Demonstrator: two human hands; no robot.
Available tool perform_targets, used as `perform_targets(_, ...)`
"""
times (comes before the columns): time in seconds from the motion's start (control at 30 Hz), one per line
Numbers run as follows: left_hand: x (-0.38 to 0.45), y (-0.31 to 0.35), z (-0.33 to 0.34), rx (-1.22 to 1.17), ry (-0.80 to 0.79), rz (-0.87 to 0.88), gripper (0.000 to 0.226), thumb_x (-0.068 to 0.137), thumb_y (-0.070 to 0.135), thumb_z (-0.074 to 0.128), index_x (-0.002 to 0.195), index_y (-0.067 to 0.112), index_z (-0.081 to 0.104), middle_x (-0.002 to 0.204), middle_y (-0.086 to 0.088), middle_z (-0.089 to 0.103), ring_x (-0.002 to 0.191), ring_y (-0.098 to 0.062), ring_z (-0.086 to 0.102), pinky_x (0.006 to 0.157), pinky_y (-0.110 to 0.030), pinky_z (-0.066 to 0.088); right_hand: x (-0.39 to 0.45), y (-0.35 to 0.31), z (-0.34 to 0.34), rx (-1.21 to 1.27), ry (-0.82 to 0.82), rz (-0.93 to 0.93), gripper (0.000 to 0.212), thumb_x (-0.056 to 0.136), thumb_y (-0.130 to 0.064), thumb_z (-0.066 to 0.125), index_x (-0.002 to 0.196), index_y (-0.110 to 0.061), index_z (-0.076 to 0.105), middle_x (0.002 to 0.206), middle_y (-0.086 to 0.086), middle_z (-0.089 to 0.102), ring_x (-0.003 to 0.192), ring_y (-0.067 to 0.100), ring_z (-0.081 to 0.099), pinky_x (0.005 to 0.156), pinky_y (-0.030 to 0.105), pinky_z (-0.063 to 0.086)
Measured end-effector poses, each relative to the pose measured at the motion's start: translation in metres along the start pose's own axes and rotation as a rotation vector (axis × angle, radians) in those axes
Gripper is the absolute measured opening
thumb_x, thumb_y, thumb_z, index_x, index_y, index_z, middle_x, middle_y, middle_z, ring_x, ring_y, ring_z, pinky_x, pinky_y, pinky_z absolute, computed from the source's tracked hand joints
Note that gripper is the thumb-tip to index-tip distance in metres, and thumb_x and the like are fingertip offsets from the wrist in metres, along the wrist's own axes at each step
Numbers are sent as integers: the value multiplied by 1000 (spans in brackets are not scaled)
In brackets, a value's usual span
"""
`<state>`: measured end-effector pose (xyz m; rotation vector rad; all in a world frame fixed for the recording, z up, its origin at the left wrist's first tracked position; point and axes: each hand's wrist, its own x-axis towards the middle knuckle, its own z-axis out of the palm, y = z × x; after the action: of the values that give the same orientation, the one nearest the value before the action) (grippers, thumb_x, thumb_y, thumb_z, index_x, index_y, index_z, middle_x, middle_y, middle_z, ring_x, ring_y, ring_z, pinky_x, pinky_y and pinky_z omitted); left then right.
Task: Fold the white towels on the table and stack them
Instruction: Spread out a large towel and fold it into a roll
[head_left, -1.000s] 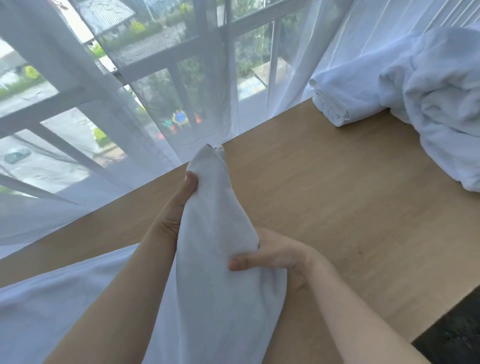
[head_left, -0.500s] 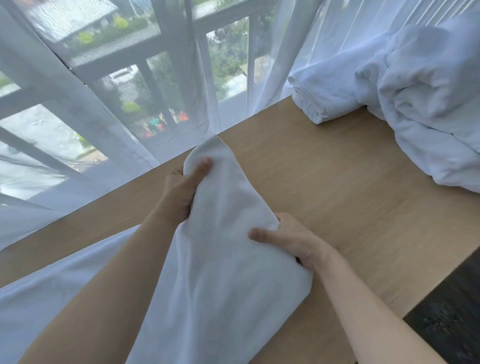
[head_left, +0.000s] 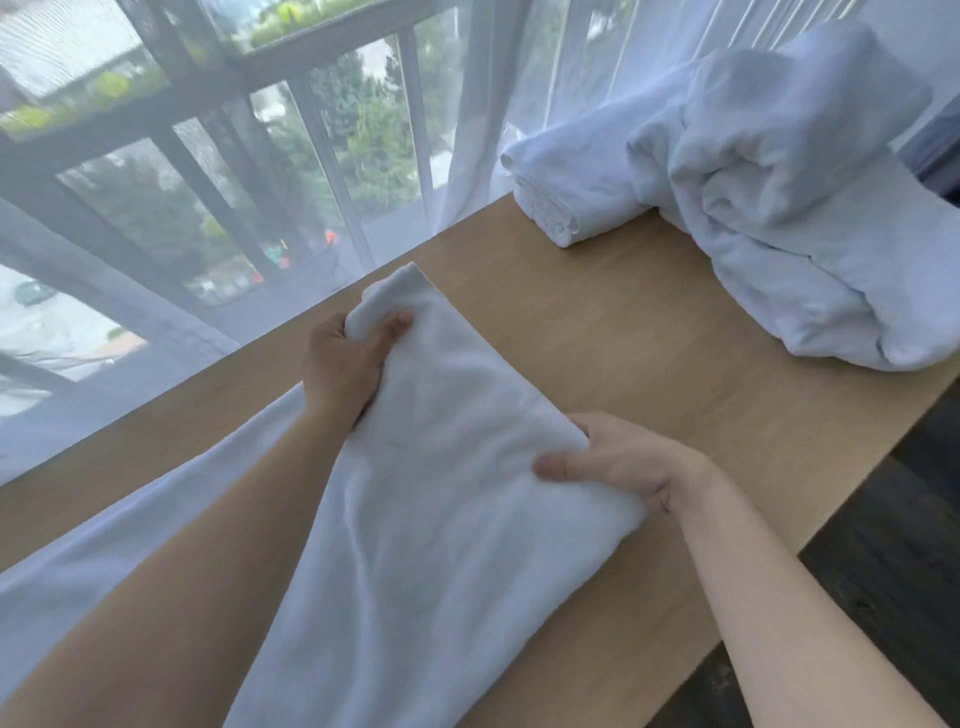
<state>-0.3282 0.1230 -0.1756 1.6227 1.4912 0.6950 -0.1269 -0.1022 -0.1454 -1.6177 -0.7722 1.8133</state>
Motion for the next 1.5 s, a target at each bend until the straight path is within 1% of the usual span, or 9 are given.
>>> perform_targets(0.17,-12,-4,17,261,-41,374,60,99,37,59,148,7,41,146,-14,44,142,-32,34,120,-43,23,10,12,-23,-469,671,-11,45,80,-57,75,61,-21,56,60,-7,64,58,17,62,56,32,41)
perform_targets(0.37,-103,-44,25,749,-203,480,77,96,67,25,160,24,20,170,-4,7,156,-23,-1,125,-41,-2,14,32,-20,-776,863,168,55,92,-74,36,76,-23,50,81,3,64,77,28,60,73,41,49)
perform_targets(0.5,-124,-58,31,842,-176,582,77,98,59,30,159,12,25,168,-9,13,156,-27,4,125,-47,7,27,34,19,-1003,1126,-108,43,92,-53,54,114,-16,56,106,7,58,90,31,55,81,43,41)
perform_targets(0.67,-119,-58,24,800,-198,600,72,100,53,32,157,9,32,167,-9,20,155,-26,12,125,-43,9,45,17,28,-772,1010,-42,79,85,-68,60,139,-13,42,124,11,53,108,32,53,87,40,42)
perform_targets(0.83,-111,-55,15,712,-174,473,69,101,52,28,159,15,26,167,-3,17,155,-22,12,126,-37,4,46,-9,-12,-388,652,-1,43,81,-59,72,99,-20,67,96,-3,73,92,22,69,85,47,56)
perform_targets(1.03,-31,-38,1,675,-152,149,87,89,75,34,157,21,25,162,-2,29,150,-24,21,121,-40,12,40,4,-26,-499,733,-2,38,83,-61,66,94,-25,66,88,-8,70,89,22,67,74,37,51)
perform_targets(1.17,7,-17,-16,608,-349,31,73,73,80,62,120,23,61,118,1,62,116,-26,56,91,-39,44,38,11,-27,-636,704,119,54,87,-72,51,98,-20,61,97,2,66,94,29,62,85,44,52)
perform_targets(1.3,27,5,-29,630,-316,145,59,67,78,69,59,22,51,65,7,53,75,-23,59,58,-33,34,23,16,-30,-620,730,39,58,80,-80,52,70,-23,56,68,-11,61,72,21,60,62,38,45)
perform_targets(1.5,16,-5,-14,593,-288,292,36,86,51,72,81,18,60,93,-1,55,91,-26,55,79,-39,45,18,-1,-37,-578,725,128,59,77,-76,64,68,-18,67,71,0,70,71,24,66,59,34,45)
